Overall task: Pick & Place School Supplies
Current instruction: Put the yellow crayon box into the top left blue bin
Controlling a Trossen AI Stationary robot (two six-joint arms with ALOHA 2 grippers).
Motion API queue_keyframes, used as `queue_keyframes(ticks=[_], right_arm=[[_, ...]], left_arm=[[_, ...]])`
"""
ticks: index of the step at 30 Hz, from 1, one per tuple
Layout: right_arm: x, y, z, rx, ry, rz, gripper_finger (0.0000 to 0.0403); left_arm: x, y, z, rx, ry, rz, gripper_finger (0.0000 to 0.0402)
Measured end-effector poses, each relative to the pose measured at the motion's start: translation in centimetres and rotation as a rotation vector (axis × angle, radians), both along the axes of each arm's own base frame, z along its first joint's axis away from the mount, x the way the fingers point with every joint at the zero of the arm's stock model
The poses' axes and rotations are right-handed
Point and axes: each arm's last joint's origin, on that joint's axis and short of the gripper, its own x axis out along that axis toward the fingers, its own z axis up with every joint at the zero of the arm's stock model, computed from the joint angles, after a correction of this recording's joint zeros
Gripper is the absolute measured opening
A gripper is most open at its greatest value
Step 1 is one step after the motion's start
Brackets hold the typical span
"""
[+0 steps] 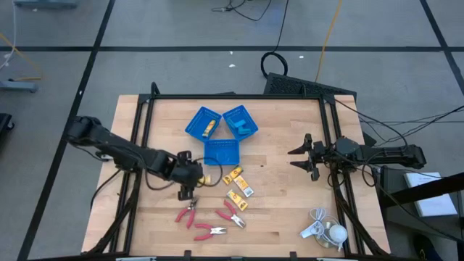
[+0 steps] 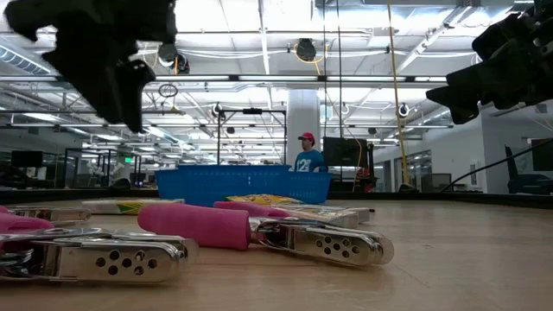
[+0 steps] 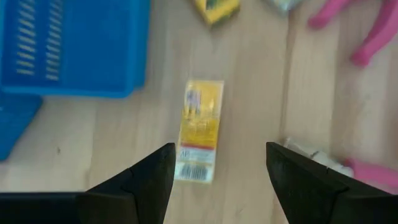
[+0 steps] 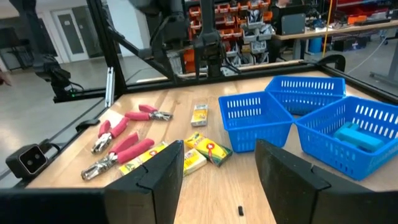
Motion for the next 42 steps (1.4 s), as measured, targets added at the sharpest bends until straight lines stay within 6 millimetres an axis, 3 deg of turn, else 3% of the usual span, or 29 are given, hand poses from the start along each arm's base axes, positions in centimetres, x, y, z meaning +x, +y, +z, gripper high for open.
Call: queue_keyframes(ticks=[19,30,42], right_arm=[[0.0,0.0,0.0,0.000,-0.002,0.000,0.0190],[0.0,0.0,0.0,0.000,-0.002,0.000,0.0192],[0.0,0.0,0.0,0.000,-0.002,0.000,0.0191]], left_arm=[[1.9,0.4,-6.8,0.121,0.304,0.031,0.0255],[2.2,1.3,-7.9,0.136,0.321,0.034,0.0255],[1.8,2.2,-9.1,0.004,0.328,0.023,0.0255]])
